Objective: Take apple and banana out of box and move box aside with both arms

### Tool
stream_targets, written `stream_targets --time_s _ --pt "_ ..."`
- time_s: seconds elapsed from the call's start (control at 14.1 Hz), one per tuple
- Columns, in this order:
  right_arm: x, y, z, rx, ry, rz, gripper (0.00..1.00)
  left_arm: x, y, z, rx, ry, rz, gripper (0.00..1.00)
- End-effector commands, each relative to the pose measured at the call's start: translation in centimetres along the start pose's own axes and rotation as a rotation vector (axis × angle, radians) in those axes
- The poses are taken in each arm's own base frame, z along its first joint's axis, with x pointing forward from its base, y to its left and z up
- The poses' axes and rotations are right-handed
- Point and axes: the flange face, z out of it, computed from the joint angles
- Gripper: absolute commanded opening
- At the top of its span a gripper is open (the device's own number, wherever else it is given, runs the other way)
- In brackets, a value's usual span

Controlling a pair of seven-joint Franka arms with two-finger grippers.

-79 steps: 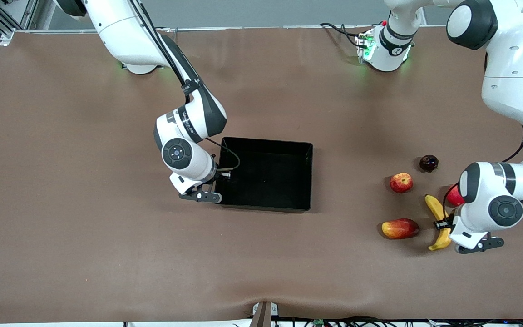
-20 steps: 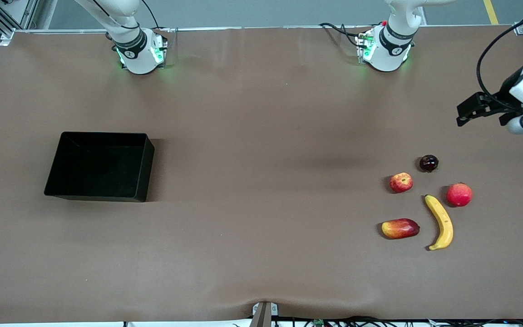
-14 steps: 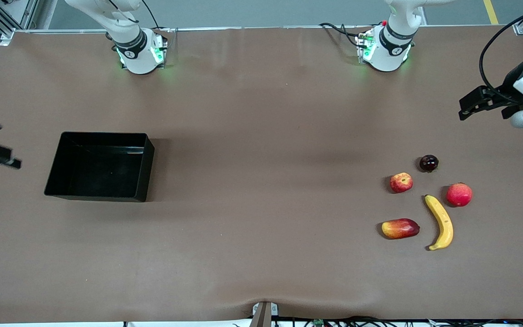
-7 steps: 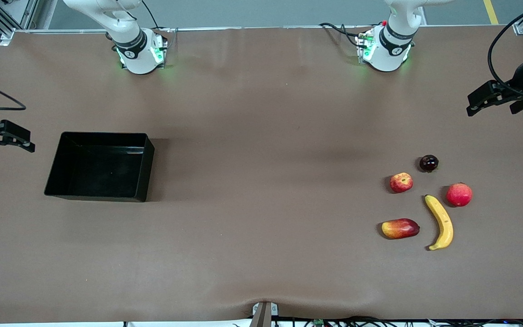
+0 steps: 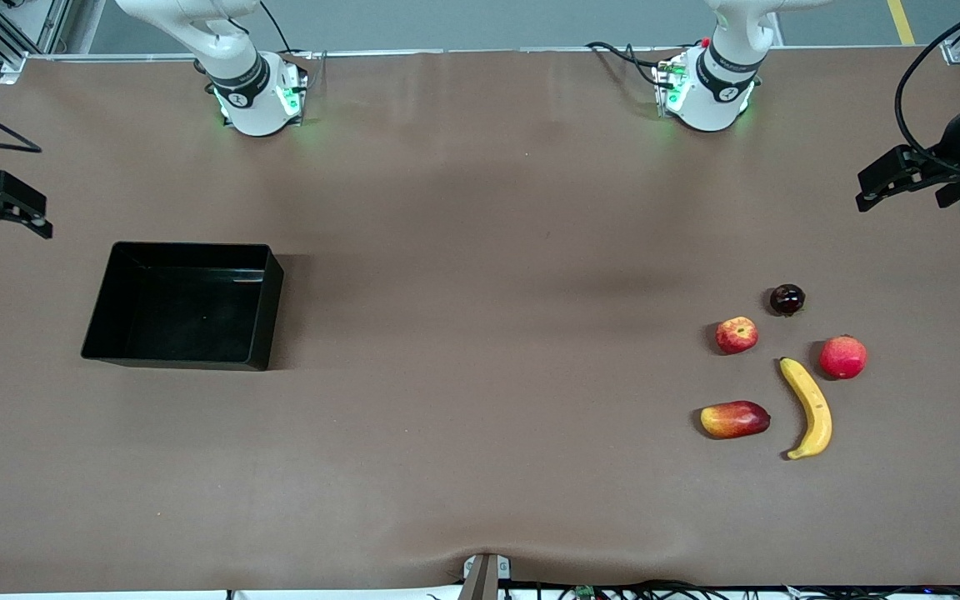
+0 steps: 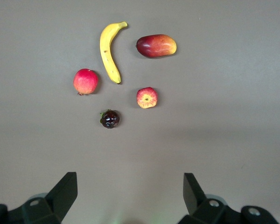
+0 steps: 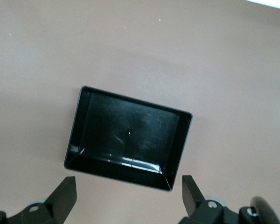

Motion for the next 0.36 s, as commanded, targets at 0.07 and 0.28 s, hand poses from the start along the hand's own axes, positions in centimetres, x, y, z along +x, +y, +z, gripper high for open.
stream_targets --time_s 0.07,0.28 --pt "0.6 0.0 -2.1 -0.037 0.023 -0.008 1.00 -0.7 0.0 -1.0 0.000 0.006 0.013 1.00" --pt "0.7 0.1 -2.9 -0.028 0.040 0.007 1.00 -0.7 0.1 -0.9 0.005 0.003 0.014 1.00"
